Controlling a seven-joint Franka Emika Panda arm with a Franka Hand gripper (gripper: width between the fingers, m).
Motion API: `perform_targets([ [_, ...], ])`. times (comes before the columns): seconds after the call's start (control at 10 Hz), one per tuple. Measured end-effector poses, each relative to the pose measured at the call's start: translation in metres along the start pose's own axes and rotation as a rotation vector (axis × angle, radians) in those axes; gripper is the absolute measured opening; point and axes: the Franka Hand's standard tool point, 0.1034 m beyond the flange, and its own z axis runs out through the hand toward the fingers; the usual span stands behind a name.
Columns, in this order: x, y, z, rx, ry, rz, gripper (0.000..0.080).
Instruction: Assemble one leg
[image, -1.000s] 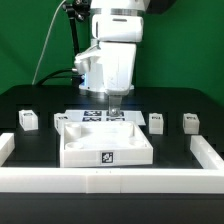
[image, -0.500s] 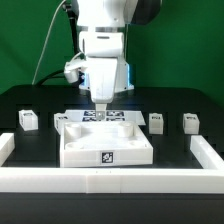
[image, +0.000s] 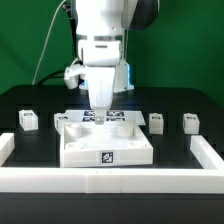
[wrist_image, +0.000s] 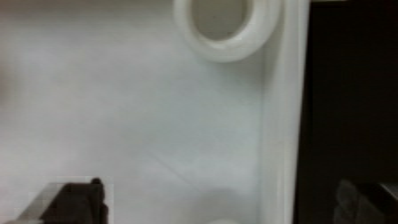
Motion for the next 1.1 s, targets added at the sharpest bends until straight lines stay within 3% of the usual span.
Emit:
perform_targets([
  [0.2,-0.001,-0.013,0.018,0.017,0.014,-0.012,0.065],
  [0.5,-0.004,-0.009,0.021,0.018,0.016,-0.013,0.065],
  [0.6,-0.004,-0.009,0.021,0.019,0.016,-0.012,0.0554],
  [0.7,-0.003,-0.009,0.022,0.02,0.017,-0.012,0.0554],
  [0.9,-0.003,-0.009,0.022,0.021,0.017,-0.012,0.019],
  [1.0,-0.003,-0.009,0.022,0.021,0.017,-0.012,0.019],
  [1.1,-0.004,-0.008,0.021,0.015,0.016,-0.011,0.0061],
])
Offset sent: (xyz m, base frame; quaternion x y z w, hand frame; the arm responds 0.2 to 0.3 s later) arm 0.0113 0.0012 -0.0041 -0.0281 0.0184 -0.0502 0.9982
